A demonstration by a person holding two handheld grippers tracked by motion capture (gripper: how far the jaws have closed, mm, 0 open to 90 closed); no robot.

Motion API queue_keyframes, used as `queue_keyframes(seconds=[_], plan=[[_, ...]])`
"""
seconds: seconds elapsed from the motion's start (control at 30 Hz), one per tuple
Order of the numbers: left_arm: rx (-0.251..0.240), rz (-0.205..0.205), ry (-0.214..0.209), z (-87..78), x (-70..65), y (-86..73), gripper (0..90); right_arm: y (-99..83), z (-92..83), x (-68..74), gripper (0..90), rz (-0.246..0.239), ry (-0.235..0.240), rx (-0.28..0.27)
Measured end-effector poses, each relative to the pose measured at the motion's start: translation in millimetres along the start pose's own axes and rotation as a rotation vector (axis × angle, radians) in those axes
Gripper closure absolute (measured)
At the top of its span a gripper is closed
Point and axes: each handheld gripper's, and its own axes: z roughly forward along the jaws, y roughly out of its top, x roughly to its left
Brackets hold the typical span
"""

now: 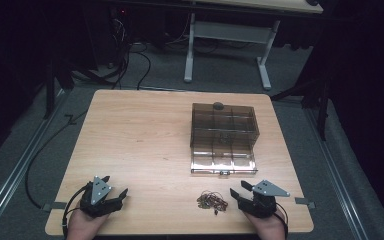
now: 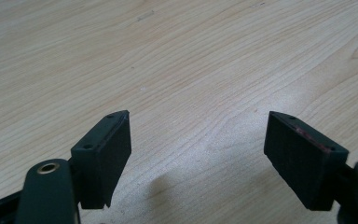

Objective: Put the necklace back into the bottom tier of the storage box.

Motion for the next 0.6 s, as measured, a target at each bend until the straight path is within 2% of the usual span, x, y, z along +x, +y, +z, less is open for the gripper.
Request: queue_keyframes(seconds=[0.07,0.1,0.13,0.23,0.4,0.47,0.6], plan=[[0.000,0.000,0.001,0.1,-0.1,0.0,23.5,0.4,1.7,3.5,45.3,-0.010,0.013,0.008],[0.000,0.000,0.003,0.1,-0.1,0.0,23.5,0.8,5.3,11.7,44.7,-0.026,0.045,0.023],[0.001,0.000,0.004,0.2,-0.1,0.0,23.5,0.8,5.3,11.7,44.7,-0.026,0.045,0.023],[0.002,-0.001,0.006,0.3,-0.1,0.1,23.5,1.0,11.8,26.3,43.2,-0.059,0.111,0.044],[0.003,0.001,0.007,0.4,-0.3,0.1,23.6,0.6,17.0,36.9,41.9,-0.082,0.141,0.071],[0.002,0.000,0.006,0.3,-0.2,0.1,23.6,0.3,21.5,44.5,40.9,-0.106,0.163,0.092],[0.000,0.000,0.006,0.1,-0.3,0.0,23.6,0.0,25.1,48.8,40.9,-0.125,0.168,0.114]])
